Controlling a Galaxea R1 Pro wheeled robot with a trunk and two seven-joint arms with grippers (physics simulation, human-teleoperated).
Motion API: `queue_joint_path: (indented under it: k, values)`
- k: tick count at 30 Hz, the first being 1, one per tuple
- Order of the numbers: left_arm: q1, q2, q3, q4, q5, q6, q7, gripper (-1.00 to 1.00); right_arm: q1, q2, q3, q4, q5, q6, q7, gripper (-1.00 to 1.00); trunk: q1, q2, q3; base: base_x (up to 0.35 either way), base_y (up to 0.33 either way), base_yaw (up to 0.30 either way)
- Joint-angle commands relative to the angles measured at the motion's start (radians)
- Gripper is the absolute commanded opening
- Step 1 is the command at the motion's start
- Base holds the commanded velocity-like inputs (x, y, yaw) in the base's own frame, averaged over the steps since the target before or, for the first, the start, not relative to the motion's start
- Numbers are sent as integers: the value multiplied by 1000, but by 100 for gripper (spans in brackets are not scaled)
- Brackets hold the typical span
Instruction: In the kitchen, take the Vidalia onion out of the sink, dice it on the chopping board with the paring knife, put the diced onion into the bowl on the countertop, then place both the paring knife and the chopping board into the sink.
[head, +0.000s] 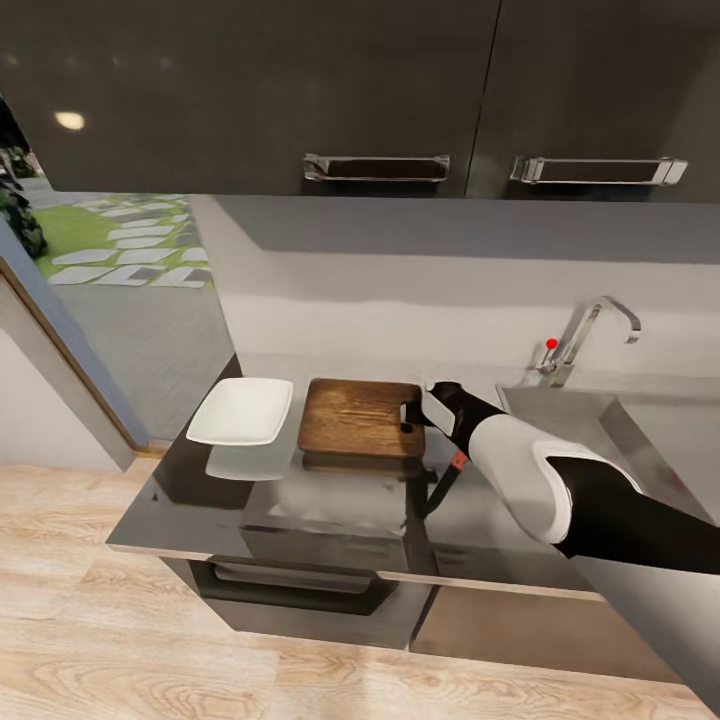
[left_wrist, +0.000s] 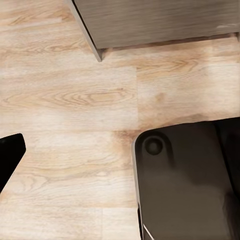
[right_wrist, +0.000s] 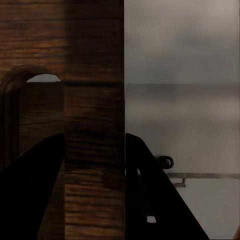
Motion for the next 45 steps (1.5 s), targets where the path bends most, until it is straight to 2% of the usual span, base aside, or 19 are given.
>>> queue_joint_path:
  k: [1,17,23,39,45]
  values:
    - [0,0,-2,-1,-9,0,10,100,3,0,-8,-2,0,4,-6,-100,1,-2,-2,0,0,0]
    - [0,0,-2,0,-8,0,10,100,12,-3,-8,-2,0,-33,-7,-100,1,-2,-2,0,0,0]
    - [0,0,-2,0,-8,0,9,100,17,-11,-8,-2,0,-28,-9,-100,1,-2,-2,0,0,0]
    - [0,0,-2,5,-7,0,9,100,18,-11,-7,-2,0,-23,-26,-100,1,-2,-2,0,0,0]
    - [0,0,-2,9,-7,0,9,100,19,-11,-7,-1,0,2,-26,-100,1,-2,-2,0,0,0]
